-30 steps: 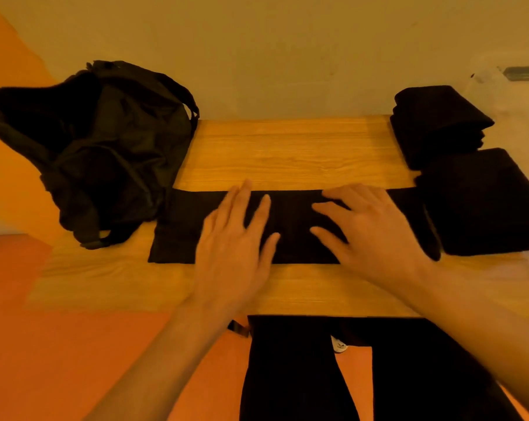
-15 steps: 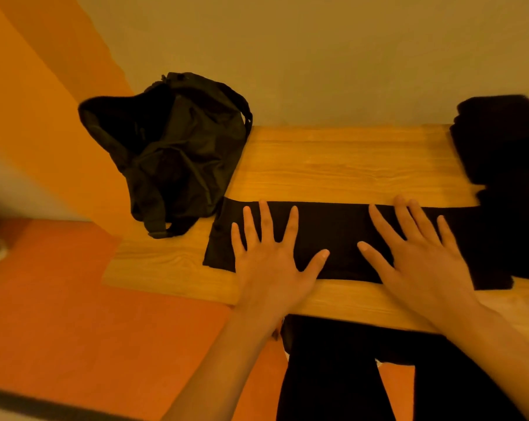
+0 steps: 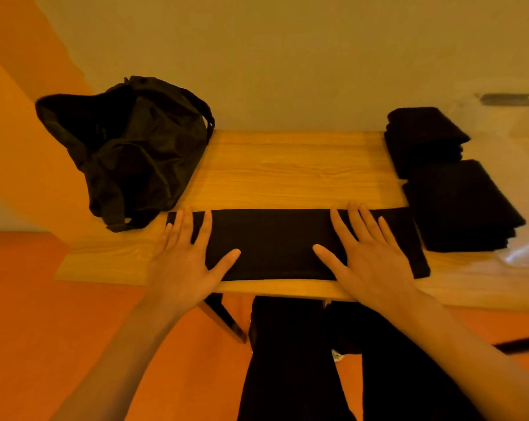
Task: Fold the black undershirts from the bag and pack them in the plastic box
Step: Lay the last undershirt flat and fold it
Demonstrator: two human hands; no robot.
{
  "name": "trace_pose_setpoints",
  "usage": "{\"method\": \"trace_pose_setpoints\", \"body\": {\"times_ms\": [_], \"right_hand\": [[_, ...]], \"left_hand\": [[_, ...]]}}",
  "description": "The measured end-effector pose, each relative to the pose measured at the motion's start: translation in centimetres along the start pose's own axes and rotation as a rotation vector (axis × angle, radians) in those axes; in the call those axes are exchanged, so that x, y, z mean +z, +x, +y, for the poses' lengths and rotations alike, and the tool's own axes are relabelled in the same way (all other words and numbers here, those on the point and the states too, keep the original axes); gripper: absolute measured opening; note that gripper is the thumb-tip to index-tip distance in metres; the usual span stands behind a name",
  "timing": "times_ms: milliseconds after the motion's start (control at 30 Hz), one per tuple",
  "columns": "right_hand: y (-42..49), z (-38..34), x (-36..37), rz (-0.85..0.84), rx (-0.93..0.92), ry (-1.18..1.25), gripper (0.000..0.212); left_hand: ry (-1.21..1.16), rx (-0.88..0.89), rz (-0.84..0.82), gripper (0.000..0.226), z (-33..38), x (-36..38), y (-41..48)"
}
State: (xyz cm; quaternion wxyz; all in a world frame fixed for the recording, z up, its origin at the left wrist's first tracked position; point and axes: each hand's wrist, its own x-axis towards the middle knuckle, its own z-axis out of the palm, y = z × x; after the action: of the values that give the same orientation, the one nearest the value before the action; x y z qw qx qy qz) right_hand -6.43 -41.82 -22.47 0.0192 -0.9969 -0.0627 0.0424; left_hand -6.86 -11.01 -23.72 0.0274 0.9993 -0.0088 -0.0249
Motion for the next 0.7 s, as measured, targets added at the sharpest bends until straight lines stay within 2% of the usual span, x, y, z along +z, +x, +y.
{"method": "trace_pose_setpoints", "body": {"times_ms": [200, 400, 533, 633, 700], "right_hand": [[-0.7, 2.0, 0.0, -0.029, 0.052, 0.021, 0.092], [-1.2, 2.8, -0.7, -0.037, 0.067, 0.029, 0.089], [-0.8, 1.5, -1.9, 0.092, -0.075, 0.005, 0.083], [0.6, -0.5, -1.5, 0.058, -0.184, -0.002, 0.079], [1.2, -0.4, -0.4, 0.032, -0.175, -0.018, 0.079]], "left_hand": [[-0.037, -0.037, 0.001, 0.100, -0.7, -0.5, -1.3], [0.038, -0.051, 0.004, 0.100, 0.0, -1.1, -1.6], [0.020, 0.045, 0.169, 0.091, 4.6, -2.8, -1.9], [0.011, 0.091, 0.128, 0.089, 8.1, -2.7, -0.3], [0.030, 0.094, 0.056, 0.090, 8.7, -1.4, 0.4]]}}
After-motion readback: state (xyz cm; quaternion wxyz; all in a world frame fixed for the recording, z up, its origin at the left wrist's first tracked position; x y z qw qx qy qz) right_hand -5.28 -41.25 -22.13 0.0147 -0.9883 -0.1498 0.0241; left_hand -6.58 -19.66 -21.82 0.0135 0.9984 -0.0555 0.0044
